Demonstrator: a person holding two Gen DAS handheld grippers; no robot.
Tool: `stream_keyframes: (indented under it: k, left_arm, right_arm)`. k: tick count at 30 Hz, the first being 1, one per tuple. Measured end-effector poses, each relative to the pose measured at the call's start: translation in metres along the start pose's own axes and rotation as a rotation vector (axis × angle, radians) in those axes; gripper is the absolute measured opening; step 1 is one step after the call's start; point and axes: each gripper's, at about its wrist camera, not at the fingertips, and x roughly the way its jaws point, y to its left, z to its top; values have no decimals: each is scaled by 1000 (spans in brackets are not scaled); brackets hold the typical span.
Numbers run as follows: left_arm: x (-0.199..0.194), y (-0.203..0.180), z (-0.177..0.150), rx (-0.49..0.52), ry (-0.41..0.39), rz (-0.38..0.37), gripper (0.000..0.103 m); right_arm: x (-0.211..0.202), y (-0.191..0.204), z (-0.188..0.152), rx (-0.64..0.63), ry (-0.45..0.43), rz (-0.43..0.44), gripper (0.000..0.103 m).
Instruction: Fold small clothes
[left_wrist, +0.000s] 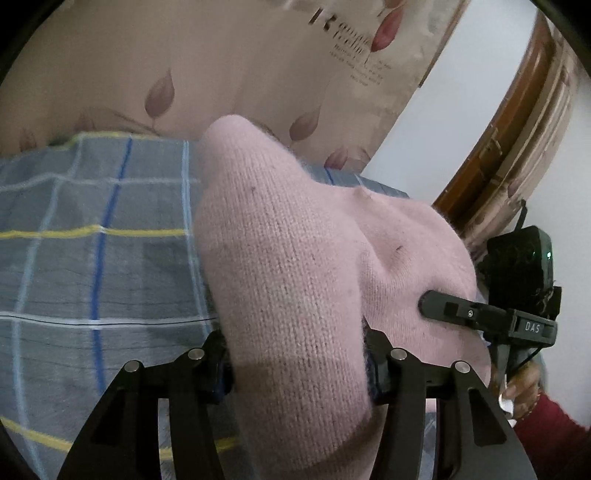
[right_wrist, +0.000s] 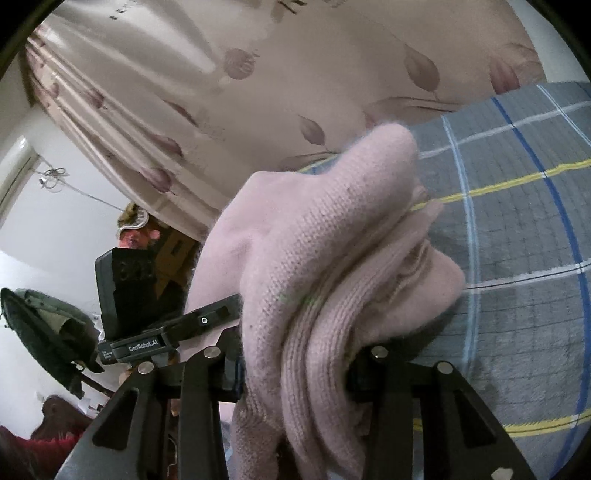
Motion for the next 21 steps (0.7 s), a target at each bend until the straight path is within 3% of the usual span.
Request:
stream_keyframes:
  k: [9, 21]
  left_arm:
    - [-48, -21, -33, 76, -36, 135, 54]
    - [-59, -33, -69, 87, -14, 177, 54]
  right_arm:
    - [-4, 30, -25, -30, 10, 54, 37]
    - [-11, 39, -59, -18, 35, 47, 37]
